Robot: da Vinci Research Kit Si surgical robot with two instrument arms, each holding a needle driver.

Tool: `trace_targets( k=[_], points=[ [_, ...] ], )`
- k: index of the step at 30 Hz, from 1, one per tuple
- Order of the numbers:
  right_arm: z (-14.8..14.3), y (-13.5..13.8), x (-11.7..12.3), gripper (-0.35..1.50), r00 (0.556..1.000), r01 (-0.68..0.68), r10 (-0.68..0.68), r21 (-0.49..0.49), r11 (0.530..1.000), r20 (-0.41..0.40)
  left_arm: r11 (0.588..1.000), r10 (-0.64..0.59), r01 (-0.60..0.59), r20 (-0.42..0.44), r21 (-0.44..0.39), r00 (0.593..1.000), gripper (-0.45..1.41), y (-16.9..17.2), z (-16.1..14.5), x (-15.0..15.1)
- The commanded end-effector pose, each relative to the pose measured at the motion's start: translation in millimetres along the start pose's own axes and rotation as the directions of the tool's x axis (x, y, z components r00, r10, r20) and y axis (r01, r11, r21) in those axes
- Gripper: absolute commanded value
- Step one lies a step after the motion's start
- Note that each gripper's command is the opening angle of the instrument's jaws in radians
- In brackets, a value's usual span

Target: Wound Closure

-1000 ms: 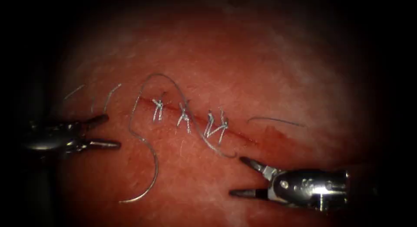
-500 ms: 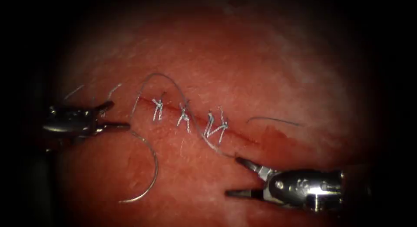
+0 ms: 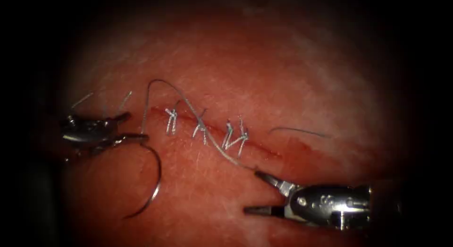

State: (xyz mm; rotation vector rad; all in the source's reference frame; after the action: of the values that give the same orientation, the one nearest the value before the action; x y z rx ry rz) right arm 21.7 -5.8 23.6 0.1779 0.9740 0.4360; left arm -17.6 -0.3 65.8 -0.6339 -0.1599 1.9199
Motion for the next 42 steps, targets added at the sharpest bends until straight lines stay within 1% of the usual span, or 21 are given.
trace_targets(
  k=[1,5,11,14,18,21,25,26,29,30,31,36,39,42],
  points=[
    [0.6,-1.3,-0.5,1.06,1.000,-0.004,0.004,0.005,1.000,0.000,1.000,0.002,-0.002,0.005,-0.004,1.000,0.17,1.1,0.4,-1.1],
    [0.6,-1.3,-0.5,1.06,1.000,-0.004,0.004,0.005,1.000,0.000,1.000,0.024,-0.024,0.007,0.001,1.000,0.09,1.9,0.3,-1.0],
    [0.5,-1.4,-0.5,1.06,1.000,-0.004,0.004,0.005,1.000,0.000,1.000,0.030,-0.030,0.015,-0.002,0.999,0.09,2.2,0.4,-1.5],
    [0.5,-1.3,-0.5,1.06,1.000,-0.004,0.004,0.005,1.000,0.000,1.000,0.031,-0.031,0.023,-0.004,0.999,0.12,2.3,0.5,-1.6],
    [0.5,-1.4,-0.5,1.06,1.000,-0.004,0.004,0.005,1.000,0.000,0.999,0.041,-0.041,0.023,-0.010,0.999,0.25,2.2,0.7,-1.6],
    [0.5,-1.4,-0.5,1.06,1.000,-0.004,0.004,0.005,1.000,0.000,0.999,0.043,-0.043,0.027,-0.009,0.999,0.25,2.4,1.0,-1.9],
    [0.5,-1.4,-0.4,1.06,1.000,-0.005,0.005,0.005,1.000,0.000,0.999,0.049,-0.049,0.052,-0.003,0.997,0.07,2.7,1.5,-2.2],
    [0.5,-1.4,-0.4,1.06,1.000,-0.005,0.005,0.005,1.000,0.001,0.999,0.049,-0.049,0.054,-0.004,0.997,-0.01,2.7,1.7,-2.4],
    [0.4,-1.4,-0.3,1.04,1.000,-0.006,0.006,0.004,1.000,-0.005,0.998,0.052,-0.050,0.061,-0.030,0.997,-0.13,2.5,2.0,-2.5],
    [0.4,-1.4,-0.3,1.04,1.000,-0.007,0.007,0.003,1.000,-0.008,0.998,0.052,-0.050,0.061,-0.030,0.997,-0.33,2.4,2.0,-2.5],
    [0.4,-1.4,-0.2,1.03,1.000,-0.008,0.008,0.002,1.000,-0.010,0.998,0.065,-0.063,0.064,-0.031,0.996,-0.45,2.4,1.9,-2.5],
    [0.0,-1.1,0.0,1.03,1.000,-0.014,0.014,-0.001,1.000,-0.026,0.987,0.159,-0.157,0.076,-0.037,0.984,-0.45,2.2,0.7,-1.7],
    [-0.4,-0.9,0.2,1.03,0.999,-0.017,0.017,-0.002,1.000,-0.037,0.984,0.177,-0.175,0.057,-0.039,0.983,-0.45,2.4,-0.3,-1.0],
    [-2.1,-0.1,0.5,1.03,0.998,-0.027,0.027,0.004,1.000,-0.060,0.973,0.228,-0.227,0.021,-0.039,0.974,-0.45,3.0,-2.2,0.0]
  ],
)
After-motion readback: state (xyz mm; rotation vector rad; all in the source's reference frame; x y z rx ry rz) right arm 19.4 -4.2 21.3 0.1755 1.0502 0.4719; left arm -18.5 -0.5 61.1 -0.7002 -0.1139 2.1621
